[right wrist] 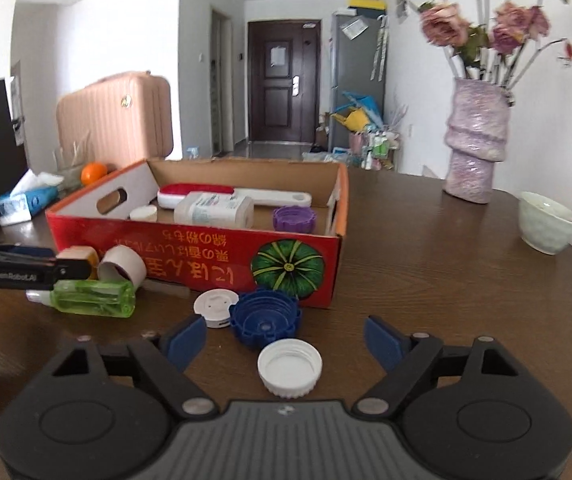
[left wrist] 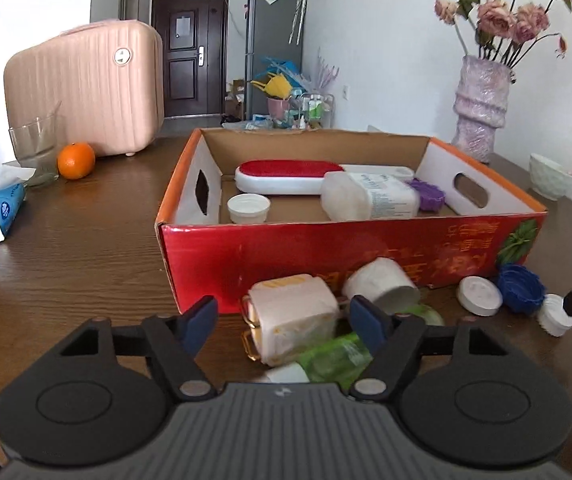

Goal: Organize rigid objects
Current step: 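Grasp the cream square container with the left gripper while the right gripper grasps a white cap, then lower the square container and white cap into the red box, opening both grippers, then lift both grippers out of the box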

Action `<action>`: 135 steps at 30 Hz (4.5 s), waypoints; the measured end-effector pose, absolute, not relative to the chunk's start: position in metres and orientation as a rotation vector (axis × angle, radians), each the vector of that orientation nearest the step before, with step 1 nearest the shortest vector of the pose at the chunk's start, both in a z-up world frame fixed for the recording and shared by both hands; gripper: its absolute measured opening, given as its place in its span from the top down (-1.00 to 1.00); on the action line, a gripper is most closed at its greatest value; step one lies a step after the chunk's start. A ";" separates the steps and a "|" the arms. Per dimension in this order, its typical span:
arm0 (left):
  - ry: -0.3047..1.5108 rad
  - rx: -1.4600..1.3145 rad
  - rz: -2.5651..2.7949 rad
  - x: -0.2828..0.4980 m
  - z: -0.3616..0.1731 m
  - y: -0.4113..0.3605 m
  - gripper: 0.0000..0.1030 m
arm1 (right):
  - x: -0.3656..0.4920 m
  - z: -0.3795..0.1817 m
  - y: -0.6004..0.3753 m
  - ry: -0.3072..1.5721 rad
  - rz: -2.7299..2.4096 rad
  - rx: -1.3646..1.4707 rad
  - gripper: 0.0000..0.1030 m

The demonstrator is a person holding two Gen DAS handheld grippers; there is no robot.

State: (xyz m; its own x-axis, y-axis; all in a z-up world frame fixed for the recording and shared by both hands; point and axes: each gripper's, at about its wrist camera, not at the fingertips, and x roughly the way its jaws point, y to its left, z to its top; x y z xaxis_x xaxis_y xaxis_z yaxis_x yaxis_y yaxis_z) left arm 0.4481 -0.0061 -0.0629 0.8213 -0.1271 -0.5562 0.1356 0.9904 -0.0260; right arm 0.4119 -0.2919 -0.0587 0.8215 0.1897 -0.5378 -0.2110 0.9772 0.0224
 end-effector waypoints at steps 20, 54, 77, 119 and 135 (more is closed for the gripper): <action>0.585 -0.004 -0.139 0.435 -0.053 0.003 0.00 | 0.398 -0.073 -0.289 0.654 0.224 -0.020 0.24; 0.476 -0.038 -0.079 0.195 0.005 0.020 -0.01 | 0.214 -0.025 -0.254 0.493 0.360 -0.006 0.24; 0.726 0.030 -0.234 0.581 -0.003 -0.027 -0.01 | 0.577 -0.015 -0.268 0.673 0.281 -0.096 0.24; 0.448 0.051 -0.132 0.352 0.104 0.044 -0.74 | 0.405 0.089 -0.317 0.532 0.235 0.054 -0.58; 0.349 0.084 -0.192 0.173 0.051 0.024 -0.92 | 0.198 0.047 -0.293 0.355 0.273 0.003 -0.80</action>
State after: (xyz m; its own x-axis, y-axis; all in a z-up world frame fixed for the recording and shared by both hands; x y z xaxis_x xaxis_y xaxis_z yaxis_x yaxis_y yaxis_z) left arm 0.1733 0.0242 0.0515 0.9218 -0.1723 -0.3473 0.2013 0.9783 0.0490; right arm 0.1982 -0.2928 0.0474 0.9016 0.2644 -0.3424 -0.2633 0.9634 0.0508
